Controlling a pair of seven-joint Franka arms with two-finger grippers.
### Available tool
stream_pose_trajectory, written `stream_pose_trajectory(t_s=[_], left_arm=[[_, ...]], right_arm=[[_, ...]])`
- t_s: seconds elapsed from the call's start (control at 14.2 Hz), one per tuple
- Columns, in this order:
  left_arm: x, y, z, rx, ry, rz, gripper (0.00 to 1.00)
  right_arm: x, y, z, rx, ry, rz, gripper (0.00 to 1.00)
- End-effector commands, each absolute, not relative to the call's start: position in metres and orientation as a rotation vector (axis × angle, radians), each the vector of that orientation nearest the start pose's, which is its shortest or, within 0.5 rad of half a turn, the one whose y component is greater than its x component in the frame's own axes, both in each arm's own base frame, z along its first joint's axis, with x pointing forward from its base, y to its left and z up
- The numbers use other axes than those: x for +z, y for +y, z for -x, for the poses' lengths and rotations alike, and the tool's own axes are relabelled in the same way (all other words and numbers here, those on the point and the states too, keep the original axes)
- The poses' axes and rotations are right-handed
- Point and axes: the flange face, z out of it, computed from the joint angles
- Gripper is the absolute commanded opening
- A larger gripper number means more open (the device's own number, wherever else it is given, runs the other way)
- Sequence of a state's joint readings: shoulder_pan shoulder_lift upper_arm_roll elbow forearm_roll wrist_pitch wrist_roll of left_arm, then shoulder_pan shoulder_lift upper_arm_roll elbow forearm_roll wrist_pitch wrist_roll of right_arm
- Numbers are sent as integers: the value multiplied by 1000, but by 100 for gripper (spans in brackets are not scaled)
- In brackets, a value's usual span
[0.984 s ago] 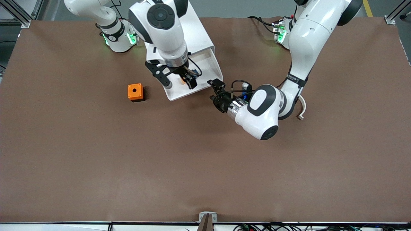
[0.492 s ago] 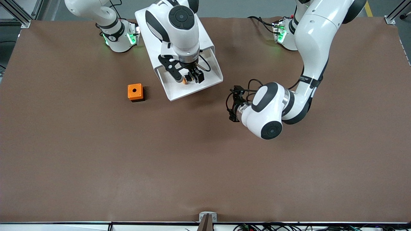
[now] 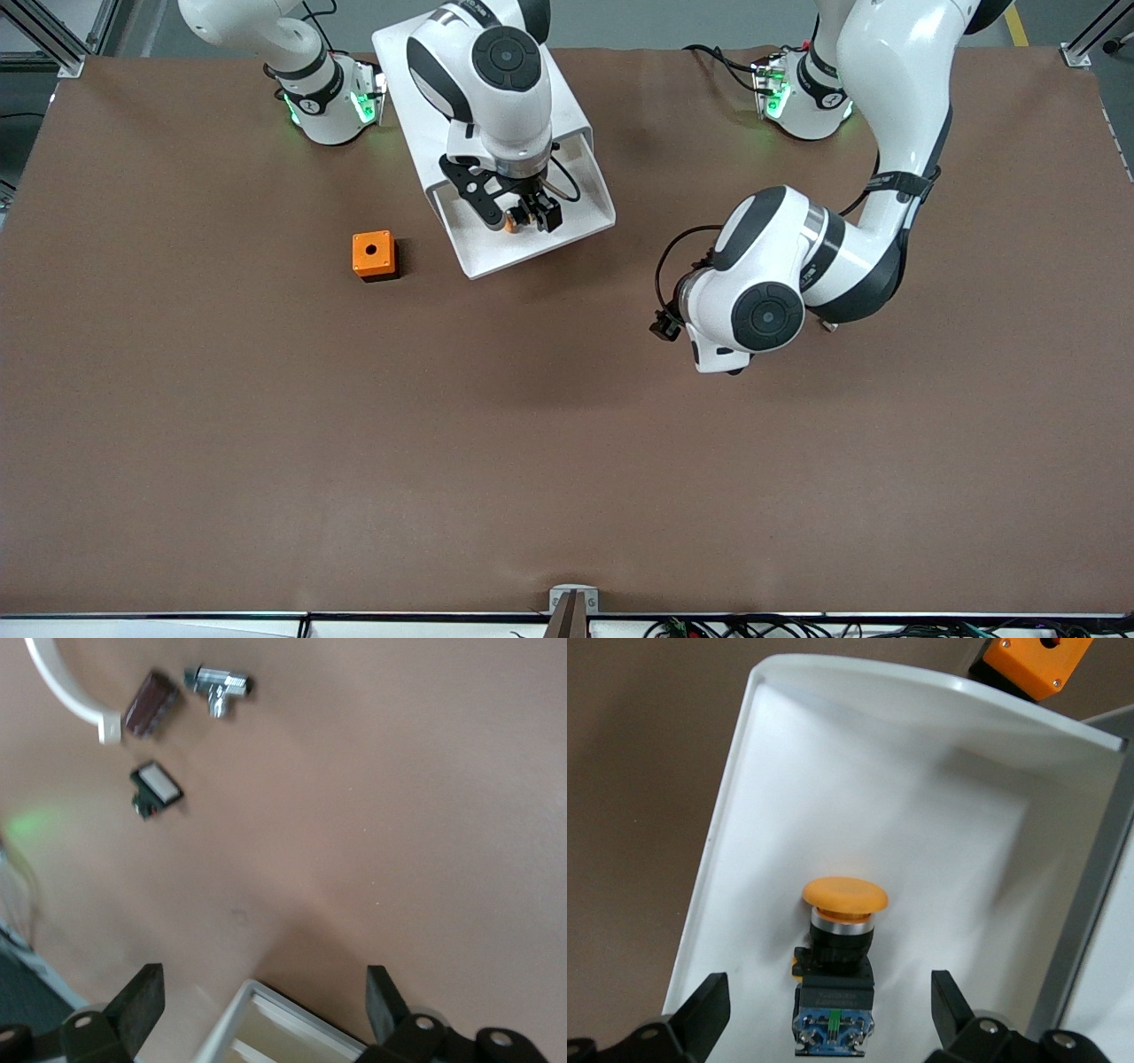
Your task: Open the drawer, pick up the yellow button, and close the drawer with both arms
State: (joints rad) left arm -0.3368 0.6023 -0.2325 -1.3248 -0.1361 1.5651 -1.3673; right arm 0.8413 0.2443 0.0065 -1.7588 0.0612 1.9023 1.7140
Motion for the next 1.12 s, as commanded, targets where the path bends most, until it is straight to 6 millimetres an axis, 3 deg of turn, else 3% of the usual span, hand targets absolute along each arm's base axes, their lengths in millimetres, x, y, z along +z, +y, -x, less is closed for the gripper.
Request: stream_pose_trajectory(t_s=[0.0, 0.14, 0.21, 0.35, 0.42, 0.49, 0.63, 0.77, 0.91, 1.05], left_arm=[[371, -359, -571, 566, -981, 2770, 100], [369, -370, -565, 521, -922, 2796, 100], [368, -381, -560, 490, -890, 2825, 100], [368, -400, -548, 455, -857, 2877, 100], [366, -405, -542, 439, -866, 2899, 100], [367, -411, -533, 414, -869, 2936, 100], [366, -418, -510, 365, -859, 2984, 100], [359, -431, -493, 360, -851, 3007, 100], [356, -448, -479, 344, -950, 3008, 100], [355, -462, -462, 363, -965, 3002, 100]], right_arm=[[412, 471, -401, 107, 1390, 2892, 100], [407, 477, -398, 102, 1399, 2881, 98], [405, 479, -398, 101, 1394, 2881, 87], [405, 479, -397, 102, 1393, 2885, 50], [405, 479, -397, 104, 1395, 2889, 21], [406, 479, -397, 104, 1392, 2889, 0], [413, 476, -402, 101, 1383, 2884, 0], [436, 463, -416, 105, 1365, 2887, 0], [475, 434, -441, 151, 1264, 2948, 0], [507, 377, -472, 188, 1097, 3015, 0]])
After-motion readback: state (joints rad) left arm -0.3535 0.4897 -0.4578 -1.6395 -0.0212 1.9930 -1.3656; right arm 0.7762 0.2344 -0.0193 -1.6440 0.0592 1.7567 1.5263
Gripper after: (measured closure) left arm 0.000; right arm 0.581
